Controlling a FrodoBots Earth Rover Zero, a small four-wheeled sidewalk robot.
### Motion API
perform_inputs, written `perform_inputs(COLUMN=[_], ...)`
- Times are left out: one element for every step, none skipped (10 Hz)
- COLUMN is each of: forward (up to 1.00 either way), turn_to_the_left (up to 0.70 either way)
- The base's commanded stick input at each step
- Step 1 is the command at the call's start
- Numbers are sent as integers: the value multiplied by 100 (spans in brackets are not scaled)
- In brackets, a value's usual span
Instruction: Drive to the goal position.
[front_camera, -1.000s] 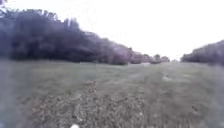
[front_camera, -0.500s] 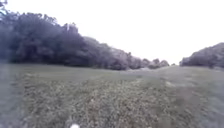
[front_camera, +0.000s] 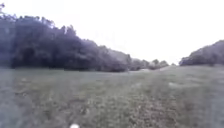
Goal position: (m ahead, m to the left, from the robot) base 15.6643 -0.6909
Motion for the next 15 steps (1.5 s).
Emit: perform_inputs(forward=[70,70,70,70,70,70,70,70,70,70,70,70,70,65,65], turn_to_the_left=[0,0,0,0,0,0,0,0,0,0,0,0,0,0,0])
